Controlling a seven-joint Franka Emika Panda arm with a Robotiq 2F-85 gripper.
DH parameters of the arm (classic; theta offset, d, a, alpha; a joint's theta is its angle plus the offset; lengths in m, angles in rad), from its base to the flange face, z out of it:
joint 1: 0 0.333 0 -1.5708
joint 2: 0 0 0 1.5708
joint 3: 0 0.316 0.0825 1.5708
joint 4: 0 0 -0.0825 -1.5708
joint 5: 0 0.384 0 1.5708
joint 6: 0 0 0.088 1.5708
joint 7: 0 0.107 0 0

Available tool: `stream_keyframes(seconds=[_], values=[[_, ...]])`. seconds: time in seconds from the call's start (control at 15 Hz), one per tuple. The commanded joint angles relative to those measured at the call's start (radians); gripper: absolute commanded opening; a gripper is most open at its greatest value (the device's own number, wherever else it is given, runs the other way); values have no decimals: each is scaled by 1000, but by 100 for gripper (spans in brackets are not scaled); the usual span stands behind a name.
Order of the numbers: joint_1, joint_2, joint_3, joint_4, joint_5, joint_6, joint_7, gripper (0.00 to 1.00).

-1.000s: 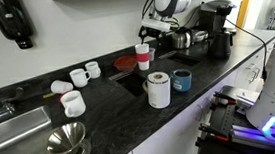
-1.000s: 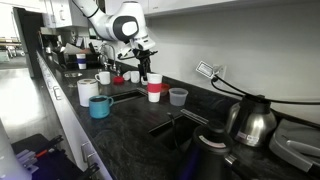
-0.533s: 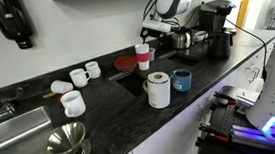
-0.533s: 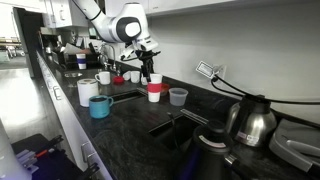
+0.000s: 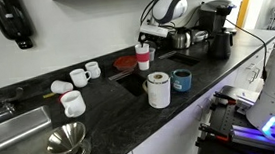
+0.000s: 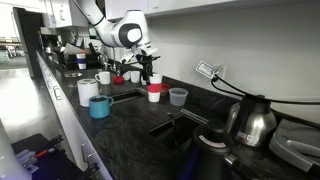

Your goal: Place the white and pink cup beside the edge of the counter

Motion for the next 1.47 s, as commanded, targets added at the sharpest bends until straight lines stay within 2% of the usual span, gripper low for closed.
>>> stream_keyframes(seconds=[0.0, 0.13, 0.6, 0.67, 1.13, 1.4], values=[[11, 21, -13, 20, 14, 3, 0, 75], [10, 23, -16, 16, 23, 5, -5, 55], [7, 9, -17, -2, 77, 3, -31, 6], [6, 6, -18, -4, 79, 3, -31, 2], [-3, -75, -26, -65, 104, -11, -88, 2], [-13, -221, -24, -179, 151, -52, -171, 2]])
